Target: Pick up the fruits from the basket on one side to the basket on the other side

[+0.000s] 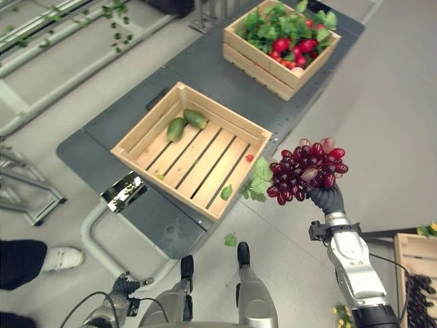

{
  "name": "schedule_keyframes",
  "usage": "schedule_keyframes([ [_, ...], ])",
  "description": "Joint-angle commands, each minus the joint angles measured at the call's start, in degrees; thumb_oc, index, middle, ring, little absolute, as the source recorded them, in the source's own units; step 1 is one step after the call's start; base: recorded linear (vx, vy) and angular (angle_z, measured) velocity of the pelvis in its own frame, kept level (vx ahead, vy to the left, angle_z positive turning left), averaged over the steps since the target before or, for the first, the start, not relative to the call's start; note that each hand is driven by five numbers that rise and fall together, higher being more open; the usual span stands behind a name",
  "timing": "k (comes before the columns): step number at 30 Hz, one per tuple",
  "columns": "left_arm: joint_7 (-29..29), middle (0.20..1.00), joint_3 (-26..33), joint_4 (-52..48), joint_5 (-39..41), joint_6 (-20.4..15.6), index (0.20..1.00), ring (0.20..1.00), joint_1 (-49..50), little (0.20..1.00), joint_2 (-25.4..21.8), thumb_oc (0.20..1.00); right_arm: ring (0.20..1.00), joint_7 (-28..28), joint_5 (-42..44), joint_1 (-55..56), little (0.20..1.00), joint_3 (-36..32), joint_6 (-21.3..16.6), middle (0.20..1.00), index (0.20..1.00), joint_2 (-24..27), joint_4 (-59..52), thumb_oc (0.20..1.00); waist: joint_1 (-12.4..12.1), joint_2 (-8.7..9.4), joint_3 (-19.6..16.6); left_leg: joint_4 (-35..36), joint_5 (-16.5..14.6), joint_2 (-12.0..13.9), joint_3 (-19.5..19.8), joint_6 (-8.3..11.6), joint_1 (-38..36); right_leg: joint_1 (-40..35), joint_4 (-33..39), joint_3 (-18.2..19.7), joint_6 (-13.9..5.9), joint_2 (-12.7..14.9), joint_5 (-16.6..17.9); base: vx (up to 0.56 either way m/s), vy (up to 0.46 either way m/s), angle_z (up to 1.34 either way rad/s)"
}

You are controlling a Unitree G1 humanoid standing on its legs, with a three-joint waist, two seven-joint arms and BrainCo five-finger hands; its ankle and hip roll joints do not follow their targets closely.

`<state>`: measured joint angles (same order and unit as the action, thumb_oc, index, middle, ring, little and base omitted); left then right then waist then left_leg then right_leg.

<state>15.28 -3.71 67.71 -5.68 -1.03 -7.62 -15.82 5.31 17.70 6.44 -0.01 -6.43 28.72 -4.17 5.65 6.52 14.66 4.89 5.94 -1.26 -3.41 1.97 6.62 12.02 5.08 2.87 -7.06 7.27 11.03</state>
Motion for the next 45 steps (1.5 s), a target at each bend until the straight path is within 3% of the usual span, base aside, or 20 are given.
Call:
schedule_keyframes([
  [1,1.7,1.0,0.1,0.9,-2.7,-0.7,1.0,1.0,-2.9,1.0,-3.6,1.0,0.2,0.5,3.5,-3.1,0.2,-3.7,-6.0,0.2,0.2,0.2,-5.9,0.2,0.2,0.02,-1.6,-2.4,-6.3,0.1,-2.1,-1.54,1.7,2.1,-2.6,-4.6,-5.45,1.7,-1.5,-0.12,-0.004,-0.78],
  [4,1.8,1.0,1.3,0.8,-2.6,-0.3,1.0,1.0,-2.6,1.0,-4.8,1.0,0.2,0.1,4.6,-2.5,0.2,-3.6,-6.3,0.2,0.2,-0.1,-6.3,0.2,-1.7,0.22,-2.1,-2.6,-5.6,3.9,-6.8,-0.07,2.0,-1.8,-4.3,-10.8,-4.94,3.7,-4.0,-0.16,-0.02,-1.07],
  [5,1.8,1.0,1.3,0.8,-2.6,-0.3,1.0,1.0,-2.7,1.0,-4.8,1.0,0.2,0.1,4.6,-2.5,0.2,-3.7,-6.3,0.2,0.2,-0.1,-6.3,0.2,-1.8,0.3,-2.2,-2.6,-5.4,3.8,-6.8,-0.09,2.2,-1.7,-4.2,-10.8,-4.93,3.8,-3.8,-0.11,-0.025,-0.92],
  [7,1.6,1.0,1.8,0.8,-3.0,-0.1,1.0,1.0,-1.9,1.0,-5.0,1.0,0.2,0.2,4.9,-2.2,0.2,-4.3,-6.3,0.2,0.2,0.0,-6.6,0.2,-3.1,0.14,-2.7,-3.2,-5.4,5.7,-9.9,0.56,2.5,-3.9,-4.8,-14.4,-5.0,6.0,-4.1,-0.12,-0.039,-0.91],
  [12,0.9,1.0,3.9,2.5,-3.0,0.4,1.0,1.0,0.2,1.0,-4.7,1.0,0.2,0.0,4.8,-1.1,0.2,-5.0,-5.6,0.2,0.2,0.1,-7.4,0.2,-5.4,1.43,-4.5,-5.7,-5.6,8.3,-17.8,1.44,2.7,-8.6,-5.5,-21.2,-6.35,11.2,-1.3,-0.1,-0.057,-0.86],
  [16,0.3,1.0,5.2,3.3,-2.2,0.6,1.0,1.0,2.2,1.0,-3.9,1.0,0.2,0.1,4.2,-0.5,0.2,-5.6,-4.7,0.2,0.2,-0.2,-7.3,0.2,-7.0,2.53,-6.2,-6.9,-6.3,10.2,-22.1,2.24,2.9,-11.1,-5.6,-24.6,-7.79,12.6,-0.8,-0.03,-0.139,-1.05],
  [18,0.1,1.0,5.8,3.3,-1.2,0.4,1.0,1.0,2.8,1.0,-3.3,1.0,0.2,0.2,3.8,-0.5,0.2,-5.7,-4.6,0.2,0.2,-0.3,-7.3,0.2,-7.8,2.83,-6.3,-7.0,-4.9,11.5,-24.8,2.6,2.9,-10.3,-5.7,-29.6,-7.94,14.2,-0.6,-0.04,-0.149,-1.23],
  [22,0.2,1.0,6.1,2.7,-0.2,0.2,1.0,1.0,3.3,1.0,-2.5,1.0,0.2,0.1,3.4,0.7,0.2,-6.3,-3.9,0.2,0.2,-0.3,-7.5,0.2,-7.3,2.04,-5.6,-7.6,-3.6,13.7,-25.5,3.79,2.0,-10.2,-5.9,-29.2,-7.07,12.6,-4.8,-0.01,-0.199,-0.59],
  [28,1.2,1.0,4.1,0.9,1.0,-0.7,1.0,1.0,2.1,1.0,-0.7,1.0,0.2,0.1,3.5,1.4,0.2,-7.4,-4.5,0.2,0.2,1.2,-8.7,0.2,-5.4,-1.35,-3.8,-5.4,1.6,17.8,-25.7,6.51,1.0,-8.8,-7.0,-26.8,-4.17,7.8,-10.9,-0.03,-0.197,-0.15],
  [33,2.4,1.0,2.7,-0.9,3.1,-1.7,1.0,1.0,0.3,1.0,0.7,1.0,0.2,0.7,2.8,-0.3,0.2,-6.8,-5.2,0.2,0.2,3.5,-8.9,0.2,-4.8,-3.99,-1.6,-4.5,4.0,18.7,-22.7,7.9,1.4,-7.7,-7.8,-24.9,-2.03,3.8,-13.8,-0.07,-0.177,-0.13],
  [34,2.7,1.0,2.6,-1.5,3.5,-2.0,1.0,1.0,0.1,1.0,0.9,1.0,0.2,0.9,2.7,-0.5,0.2,-6.7,-5.5,0.2,0.2,4.0,-8.9,0.2,-5.0,-4.42,-1.0,-4.8,5.2,18.7,-22.1,7.27,2.3,-7.0,-7.7,-25.3,-1.18,3.1,-12.9,-0.12,-0.187,-0.14],
  [37,3.2,1.0,2.7,-0.7,5.5,-2.5,1.0,1.0,-0.3,1.0,1.8,1.0,0.2,1.4,2.4,-1.4,0.2,-6.7,-5.8,0.2,0.2,4.7,-8.5,0.2,-5.3,-4.59,0.2,-5.8,4.4,17.6,-15.8,7.95,3.3,-7.6,-6.0,-23.5,0.08,0.3,-13.1,-0.07,-0.246,-0.22],
  [38,3.2,1.0,2.7,-0.7,5.5,-2.5,1.0,1.0,-0.3,1.0,1.8,1.0,0.2,1.4,2.4,-1.4,0.2,-6.7,-5.8,0.2,0.2,4.7,-8.5,0.2,-5.2,-4.62,0.3,-5.9,4.3,17.6,-15.7,7.96,3.4,-7.7,-6.0,-23.6,0.09,0.2,-13.1,-0.06,-0.228,-0.34],
  [39,3.8,1.0,3.8,0.2,6.9,-2.6,1.0,1.0,0.2,1.0,1.4,1.0,0.2,1.6,2.2,-2.7,0.2,-5.9,-6.1,0.2,0.2,5.1,-8.1,0.2,-6.7,-3.11,1.5,-10.7,0.9,16.4,-6.4,7.69,4.2,-6.8,-6.0,-21.1,0.65,-0.5,-13.1,-0.09,-0.245,-0.43],
  [40,4.1,1.0,4.7,0.8,8.0,-2.6,1.0,1.0,1.0,1.0,1.3,1.0,0.2,1.2,2.6,-3.8,0.2,-5.1,-6.2,0.2,0.2,5.2,-8.1,0.2,-7.0,-2.05,1.8,-14.9,-3.2,14.2,-0.9,6.59,3.4,-5.9,-6.0,-18.9,1.1,-0.8,-13.0,-0.1,-0.238,-1.02],
  [41,4.1,1.0,4.7,0.8,8.0,-2.7,1.0,1.0,0.9,1.0,1.3,1.0,0.2,1.3,2.6,-3.9,0.2,-5.0,-6.2,0.2,0.2,5.2,-8.1,0.2,-6.9,-2.0,1.8,-15.2,-3.2,14.1,-0.8,6.49,3.8,-5.7,-6.0,-19.0,1.06,-0.7,-12.9,-0.04,-0.159,-1.48],
  [42,4.0,1.0,5.7,1.7,9.3,-2.5,1.0,1.0,1.8,1.0,1.0,1.0,0.2,1.0,3.1,-5.8,0.2,-3.4,-6.2,0.2,0.2,5.2,-7.4,0.2,-7.6,-1.67,1.9,-16.6,-5.4,11.8,2.8,5.3,3.2,-5.3,-6.0,-16.5,1.38,-1.9,-12.8,0.0,-0.119,-1.6],
  [45,2.6,1.0,7.7,4.5,10.6,-1.8,1.0,1.0,3.7,1.0,1.8,1.0,0.2,0.1,3.7,-6.6,0.2,-3.3,-5.9,0.2,0.2,5.0,-6.7,0.2,-8.7,-1.3,1.4,-20.5,-9.3,5.7,7.6,3.05,4.8,-6.6,-3.9,-11.7,1.95,-4.2,-12.3,0.06,-0.107,-1.13],
])
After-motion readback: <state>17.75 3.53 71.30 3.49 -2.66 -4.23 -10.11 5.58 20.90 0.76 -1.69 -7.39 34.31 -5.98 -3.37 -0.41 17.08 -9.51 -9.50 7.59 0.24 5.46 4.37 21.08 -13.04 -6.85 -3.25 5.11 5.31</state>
